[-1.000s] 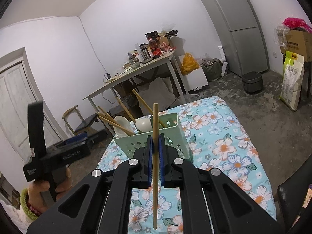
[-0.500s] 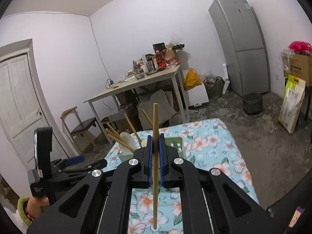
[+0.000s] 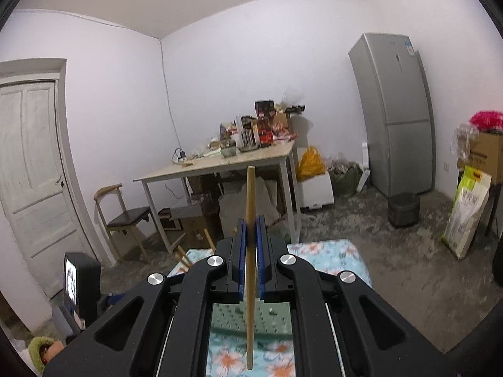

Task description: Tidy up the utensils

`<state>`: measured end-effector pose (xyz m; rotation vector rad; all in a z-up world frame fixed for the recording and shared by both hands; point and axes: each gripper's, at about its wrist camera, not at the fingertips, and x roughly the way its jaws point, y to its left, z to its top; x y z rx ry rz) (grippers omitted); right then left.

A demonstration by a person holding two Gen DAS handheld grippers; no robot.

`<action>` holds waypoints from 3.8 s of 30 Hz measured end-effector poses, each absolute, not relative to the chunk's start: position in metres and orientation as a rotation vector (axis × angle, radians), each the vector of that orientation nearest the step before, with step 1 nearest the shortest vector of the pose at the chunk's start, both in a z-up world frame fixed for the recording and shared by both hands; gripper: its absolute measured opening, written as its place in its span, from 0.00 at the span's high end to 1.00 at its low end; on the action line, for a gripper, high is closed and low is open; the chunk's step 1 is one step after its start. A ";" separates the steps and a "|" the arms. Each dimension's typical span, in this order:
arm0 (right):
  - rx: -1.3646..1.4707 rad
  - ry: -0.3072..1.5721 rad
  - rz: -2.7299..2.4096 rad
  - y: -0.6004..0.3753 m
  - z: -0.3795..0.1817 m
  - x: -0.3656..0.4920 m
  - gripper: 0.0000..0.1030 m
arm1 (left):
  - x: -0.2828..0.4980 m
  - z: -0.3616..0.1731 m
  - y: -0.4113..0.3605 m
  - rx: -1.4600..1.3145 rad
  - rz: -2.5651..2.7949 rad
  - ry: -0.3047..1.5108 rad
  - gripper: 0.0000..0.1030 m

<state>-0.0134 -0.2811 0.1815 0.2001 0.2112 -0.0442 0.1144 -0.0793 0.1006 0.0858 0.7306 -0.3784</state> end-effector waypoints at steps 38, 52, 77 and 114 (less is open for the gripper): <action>0.040 0.249 -0.051 -0.290 0.153 0.125 0.93 | 0.131 0.058 -0.045 0.039 -0.343 0.775 0.09; 0.160 0.298 -0.031 -0.307 0.140 0.089 0.54 | 0.128 0.058 -0.055 0.045 -0.365 0.746 0.09; 0.119 0.599 -0.264 -0.248 0.053 0.009 0.06 | 0.093 0.078 -0.068 0.131 -0.166 0.685 0.08; 0.079 0.672 -0.364 -0.242 0.052 0.019 0.06 | 0.100 0.072 -0.066 0.141 -0.093 0.753 0.08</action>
